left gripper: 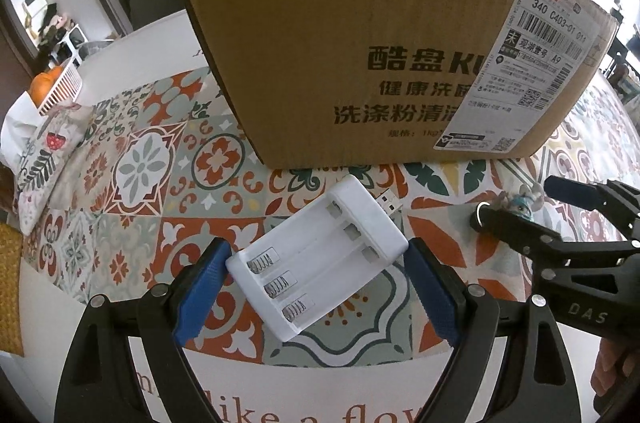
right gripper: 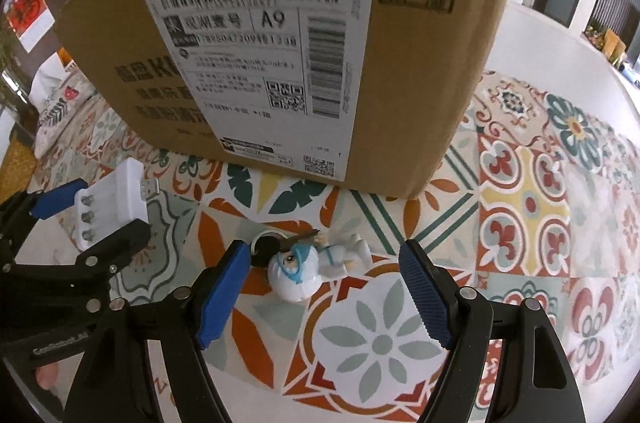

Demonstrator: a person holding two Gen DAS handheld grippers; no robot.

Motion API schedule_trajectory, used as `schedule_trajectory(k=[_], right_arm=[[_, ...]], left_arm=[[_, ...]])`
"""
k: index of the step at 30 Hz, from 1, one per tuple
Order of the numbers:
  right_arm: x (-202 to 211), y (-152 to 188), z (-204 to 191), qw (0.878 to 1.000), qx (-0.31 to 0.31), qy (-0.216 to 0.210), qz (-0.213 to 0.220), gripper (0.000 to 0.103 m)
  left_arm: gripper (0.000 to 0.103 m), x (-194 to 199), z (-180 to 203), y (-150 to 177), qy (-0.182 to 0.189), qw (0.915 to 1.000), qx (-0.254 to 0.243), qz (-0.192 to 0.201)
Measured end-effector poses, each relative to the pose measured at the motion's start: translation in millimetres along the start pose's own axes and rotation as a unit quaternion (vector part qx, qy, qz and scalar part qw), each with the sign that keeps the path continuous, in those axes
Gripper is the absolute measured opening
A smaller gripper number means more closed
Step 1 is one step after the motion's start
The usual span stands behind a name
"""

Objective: Organize rigid objects
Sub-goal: 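Grasp the white battery charger with the left gripper while the right grasps the astronaut figurine, then lift the battery charger and figurine and carry both toward the box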

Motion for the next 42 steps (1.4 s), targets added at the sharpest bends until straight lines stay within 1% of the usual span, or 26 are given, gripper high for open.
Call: schedule_trajectory(k=[2, 4, 7, 11, 12, 20, 26, 32, 42], right_arm=[[-5.1, 0.4, -1.0, 1.000, 0.001, -0.004, -0.005, 0.073], [-8.3, 1.2, -3.3, 1.000, 0.003, -0.003, -0.006, 0.066], [-10.2, 1.0, -8.3, 1.000, 0.011, -0.001, -0.002, 0.060], [-7.4, 1.6, -12.3, 1.000, 0.010, 0.005, 0.003, 0.056], [-5.6, 2.0, -13.0, 1.000, 0.010, 0.006, 0.005, 0.053], [1.5, 12.9, -11.9, 1.000, -0.006, 0.003, 0.004, 0.053], [14.6, 20.1, -9.4, 1.000, -0.022, 0.002, 0.010, 0.053], [39.8, 19.9, -7.9, 0.999, -0.026, 0.008, 0.034, 0.053], [84.2, 9.8, -15.9, 0.996, -0.028, 0.017, 0.080, 0.053]], left_arm=[[0.088, -1.5, -0.8, 0.2, -0.002, 1.0000, 0.001, -0.002], [0.088, -2.9, -1.3, 1.0, -0.003, 1.0000, 0.001, -0.005], [0.088, -4.5, -2.5, 2.4, -0.003, 1.0000, 0.000, -0.007], [0.088, -4.9, -3.6, 2.6, -0.004, 1.0000, 0.001, -0.008], [0.088, -3.9, -3.5, 2.4, -0.004, 1.0000, 0.000, -0.007], [0.088, 7.0, 1.0, 3.5, -0.010, 0.9999, -0.010, 0.004], [0.088, 16.9, 6.2, 4.4, -0.004, 0.9998, -0.016, 0.012], [0.088, 32.3, 7.6, -0.7, -0.001, 0.9995, -0.017, 0.028], [0.088, 72.2, 3.2, -15.5, 0.003, 0.9975, -0.012, 0.069]])
Point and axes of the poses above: each gripper's, at about its wrist camera, not at the fingertips, and x roughly against the way its jaws point, z to its right, y to its underside, the point moved 1 cm from there along -x, roughly the way its jaws point, and after that the axes turned 2 degrees about -x, right-handed, at the moved point
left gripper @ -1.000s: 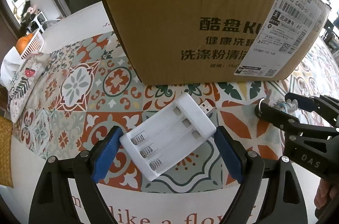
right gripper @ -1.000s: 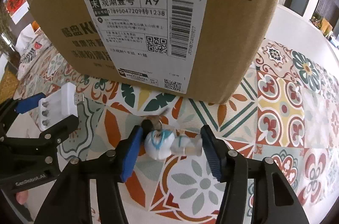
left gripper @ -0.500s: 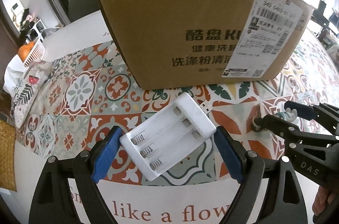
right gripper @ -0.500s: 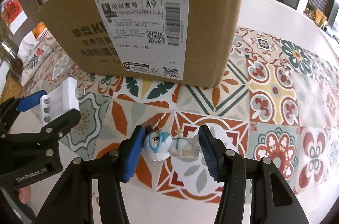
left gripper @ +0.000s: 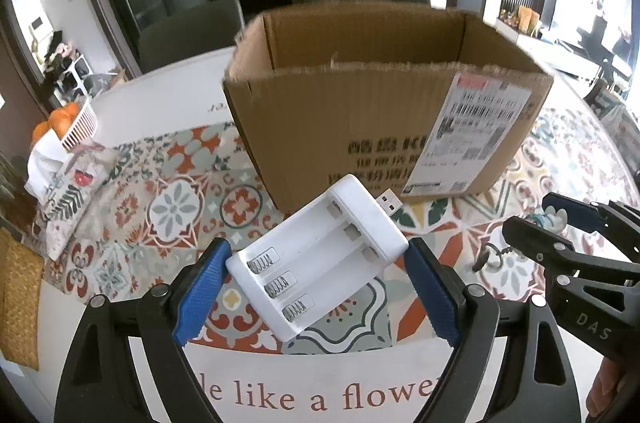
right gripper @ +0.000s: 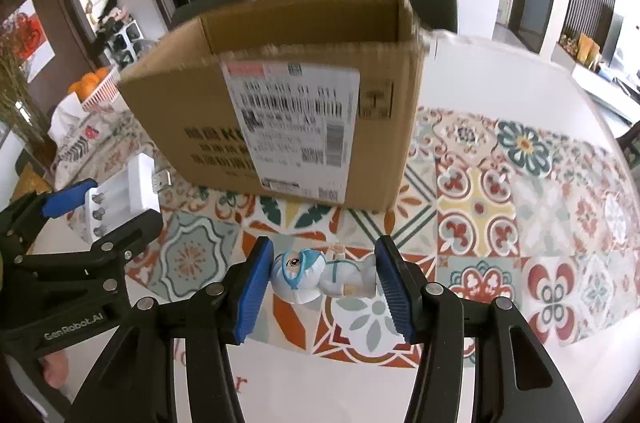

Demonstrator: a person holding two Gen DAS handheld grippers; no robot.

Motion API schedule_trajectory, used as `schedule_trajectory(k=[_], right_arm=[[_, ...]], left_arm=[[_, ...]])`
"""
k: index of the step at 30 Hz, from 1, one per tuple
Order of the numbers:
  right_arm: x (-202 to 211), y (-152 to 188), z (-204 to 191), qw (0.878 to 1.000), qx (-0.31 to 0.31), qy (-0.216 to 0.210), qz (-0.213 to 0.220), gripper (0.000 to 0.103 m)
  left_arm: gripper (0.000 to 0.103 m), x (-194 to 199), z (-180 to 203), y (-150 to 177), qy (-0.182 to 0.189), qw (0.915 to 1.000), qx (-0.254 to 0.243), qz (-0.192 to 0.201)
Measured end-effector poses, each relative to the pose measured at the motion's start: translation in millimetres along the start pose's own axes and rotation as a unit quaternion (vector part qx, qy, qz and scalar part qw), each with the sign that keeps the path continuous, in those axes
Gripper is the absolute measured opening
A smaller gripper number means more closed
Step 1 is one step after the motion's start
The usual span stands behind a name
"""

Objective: Organize rigid objects
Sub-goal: 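Lift the battery charger and figurine and carry both toward the box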

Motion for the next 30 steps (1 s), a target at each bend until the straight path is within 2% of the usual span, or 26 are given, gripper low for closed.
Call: schedule_trajectory(k=[21, 30], right_arm=[[89.4, -56.5, -13.8, 0.995, -0.008, 0.012, 0.103, 0.053], [106.9, -89.6, -19.5, 0.990, -0.002, 0.014, 0.139, 0.053]], left_arm=[[0.088, 76.1, -14.3, -61.7, 0.017, 0.9961, -0.012, 0.086], [0.088, 87.3, -21.3, -95.5, 0.027, 0.9944, -0.019, 0.100]])
Point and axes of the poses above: each gripper's, at about its wrist camera, not at the fingertips, and x roughly against the way its jaws point, z to its right, y to its underside, the point moved 1 cm from there along -x, roughly the way its jaws point, and after that the axes turned 2 degrees about -x, right-handed, at the moved point
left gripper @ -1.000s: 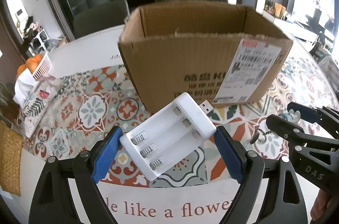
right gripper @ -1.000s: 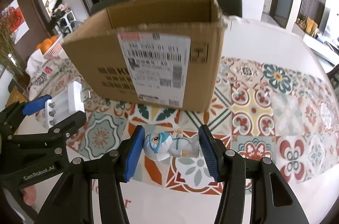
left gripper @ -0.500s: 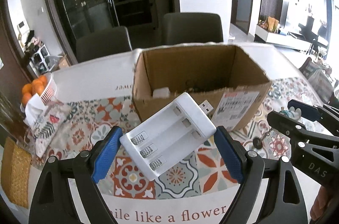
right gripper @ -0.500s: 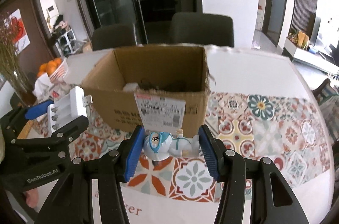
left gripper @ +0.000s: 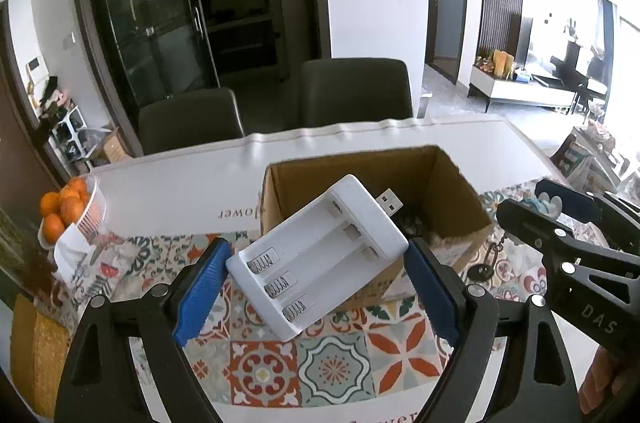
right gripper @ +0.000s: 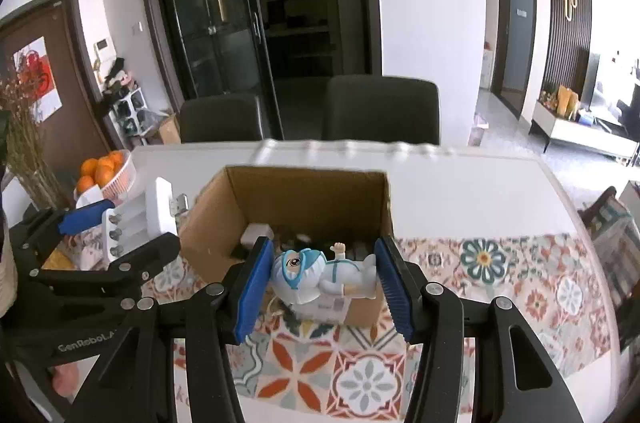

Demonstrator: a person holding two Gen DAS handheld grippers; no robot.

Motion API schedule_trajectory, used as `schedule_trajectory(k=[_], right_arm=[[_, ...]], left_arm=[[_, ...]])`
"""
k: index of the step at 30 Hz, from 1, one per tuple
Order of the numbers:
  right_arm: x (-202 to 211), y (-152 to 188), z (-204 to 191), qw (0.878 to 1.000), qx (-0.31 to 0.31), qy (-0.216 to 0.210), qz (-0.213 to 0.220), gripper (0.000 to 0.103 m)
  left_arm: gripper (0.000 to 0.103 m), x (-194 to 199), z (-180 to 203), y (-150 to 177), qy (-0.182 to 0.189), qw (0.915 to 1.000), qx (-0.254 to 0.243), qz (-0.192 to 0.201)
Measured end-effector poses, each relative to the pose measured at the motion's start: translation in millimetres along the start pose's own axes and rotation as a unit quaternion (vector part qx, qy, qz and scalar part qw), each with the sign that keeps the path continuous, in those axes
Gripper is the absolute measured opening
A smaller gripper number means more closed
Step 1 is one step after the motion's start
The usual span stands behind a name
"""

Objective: Organize rigid objects
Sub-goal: 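Lift the battery charger and figurine and carry both toward the box, then lower the figurine and battery charger into the box and open both grippers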

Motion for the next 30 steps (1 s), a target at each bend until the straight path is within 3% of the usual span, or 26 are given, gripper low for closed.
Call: schedule_trajectory(k=[15, 30], right_arm=[[-18.7, -58.0, -3.7, 1.000, 0.015, -0.002, 0.015, 0.053], [-67.3, -80.6, 8.0, 0.999, 0.009, 0.007, -0.032, 0.053]], left_arm=[[0.088, -23.2, -10.1, -52.2, 0.020, 0.9996, -0.006, -0.017], [0.089, -73.1, -8.3, -76.1, 0.015, 0.9970, -0.029, -0.070]])
Point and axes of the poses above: each gripper's, at about its wrist camera, not at the fingertips, and x roughly against the way its jaws point, z to its right, y to its underside, the point moved 1 cm from there along -x, roughly the way its jaws point, and after that the axes turned 2 degrees about -x, right-handed, at the moved point
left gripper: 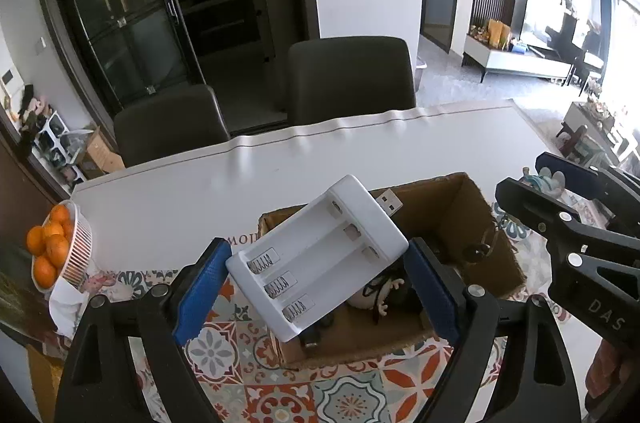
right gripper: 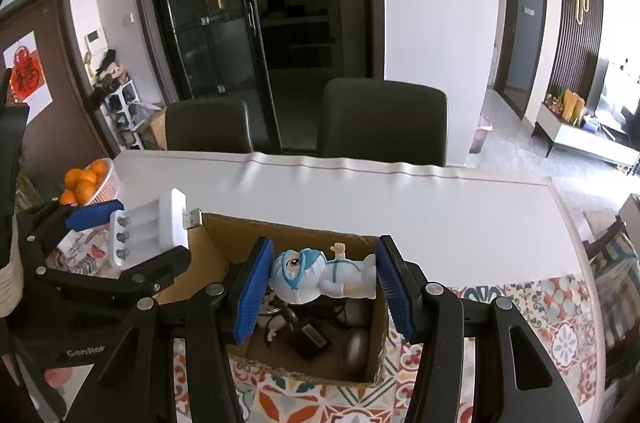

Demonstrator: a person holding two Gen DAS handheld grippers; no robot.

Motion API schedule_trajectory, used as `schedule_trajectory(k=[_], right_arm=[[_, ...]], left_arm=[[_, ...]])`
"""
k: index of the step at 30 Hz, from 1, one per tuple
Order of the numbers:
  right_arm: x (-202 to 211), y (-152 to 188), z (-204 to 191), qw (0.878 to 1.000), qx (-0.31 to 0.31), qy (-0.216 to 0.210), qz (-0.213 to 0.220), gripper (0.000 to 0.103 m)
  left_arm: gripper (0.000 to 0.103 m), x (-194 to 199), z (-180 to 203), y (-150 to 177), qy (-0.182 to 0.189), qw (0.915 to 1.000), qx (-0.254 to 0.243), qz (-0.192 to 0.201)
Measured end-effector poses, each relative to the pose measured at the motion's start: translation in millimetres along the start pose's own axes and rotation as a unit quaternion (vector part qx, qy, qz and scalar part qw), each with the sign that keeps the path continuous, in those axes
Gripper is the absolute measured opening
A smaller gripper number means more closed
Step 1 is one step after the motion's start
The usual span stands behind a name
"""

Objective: Organize rigid objects
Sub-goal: 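Lower the figurine and battery charger into the box and open both grippers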

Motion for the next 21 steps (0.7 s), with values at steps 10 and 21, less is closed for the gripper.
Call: schedule_trajectory(k=[10, 21], right_arm=[[-15.0, -0.2, -1.1, 1.000, 0.004, 0.009, -0.016, 0.053], [-21.2, -1.8, -8.1, 1.000, 0.013, 0.012, -0.023, 0.053]], left_arm=[[0.090, -23.1, -3.5, -0.7, -0.005, 0.9995, 0.002, -0.030], [0.098, -11.9, -17.1, 5.7, -0.056, 0.9982, 0.020, -0.006]])
Point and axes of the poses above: each gripper's, at about its wrist camera, not at the fingertips, and x roughly against the way its jaws point, z to its right, y to its underside, the point moved 1 cm from there along -x, roughly the way its jaws point, and after that the axes turned 2 degrees about -x, right-handed, at the moved point
